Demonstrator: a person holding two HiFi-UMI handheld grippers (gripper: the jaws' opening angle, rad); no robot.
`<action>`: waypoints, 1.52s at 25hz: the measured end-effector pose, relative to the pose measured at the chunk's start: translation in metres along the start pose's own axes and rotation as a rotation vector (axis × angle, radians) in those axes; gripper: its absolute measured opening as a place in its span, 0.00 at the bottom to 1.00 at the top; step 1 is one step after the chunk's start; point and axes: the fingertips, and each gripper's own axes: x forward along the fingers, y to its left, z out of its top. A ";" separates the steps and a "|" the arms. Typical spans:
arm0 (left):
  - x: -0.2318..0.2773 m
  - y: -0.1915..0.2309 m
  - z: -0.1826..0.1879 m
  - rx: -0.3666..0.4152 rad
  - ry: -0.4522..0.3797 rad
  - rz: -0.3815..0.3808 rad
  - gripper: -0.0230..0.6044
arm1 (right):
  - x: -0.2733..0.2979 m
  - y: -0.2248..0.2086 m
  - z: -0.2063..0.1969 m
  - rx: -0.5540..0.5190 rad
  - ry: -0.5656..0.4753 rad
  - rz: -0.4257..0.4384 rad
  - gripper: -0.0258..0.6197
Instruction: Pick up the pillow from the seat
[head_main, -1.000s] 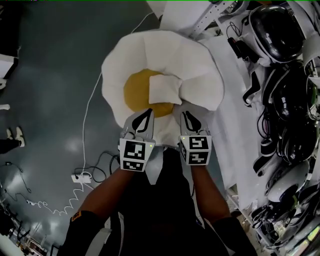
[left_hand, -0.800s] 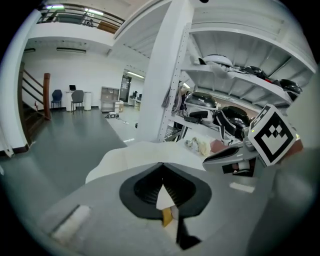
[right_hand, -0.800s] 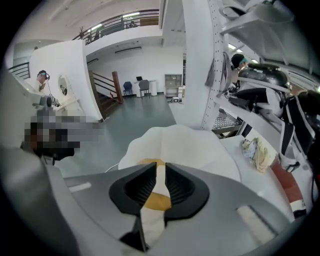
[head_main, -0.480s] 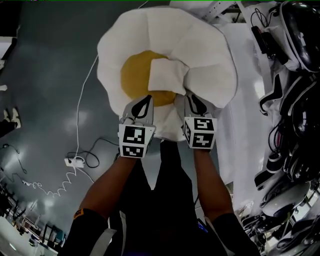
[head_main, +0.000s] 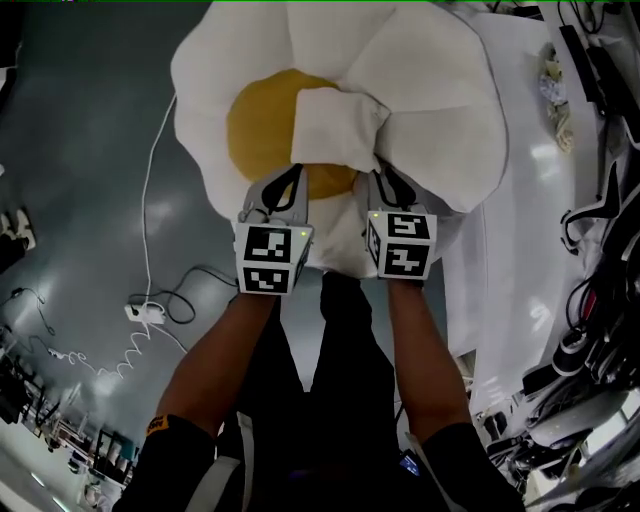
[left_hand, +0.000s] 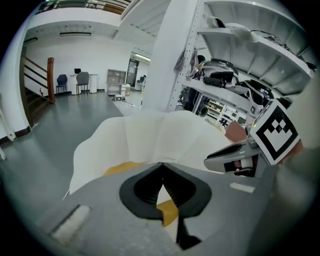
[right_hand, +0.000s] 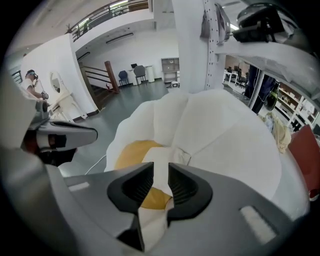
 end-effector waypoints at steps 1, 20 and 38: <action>0.007 0.004 -0.005 0.000 0.006 0.002 0.04 | 0.008 -0.001 -0.005 0.001 0.007 0.000 0.18; 0.090 0.029 -0.082 -0.003 0.073 0.022 0.04 | 0.111 -0.025 -0.080 -0.026 0.094 -0.006 0.22; 0.116 0.046 -0.106 -0.013 0.111 0.051 0.04 | 0.147 -0.031 -0.100 -0.011 0.160 0.007 0.09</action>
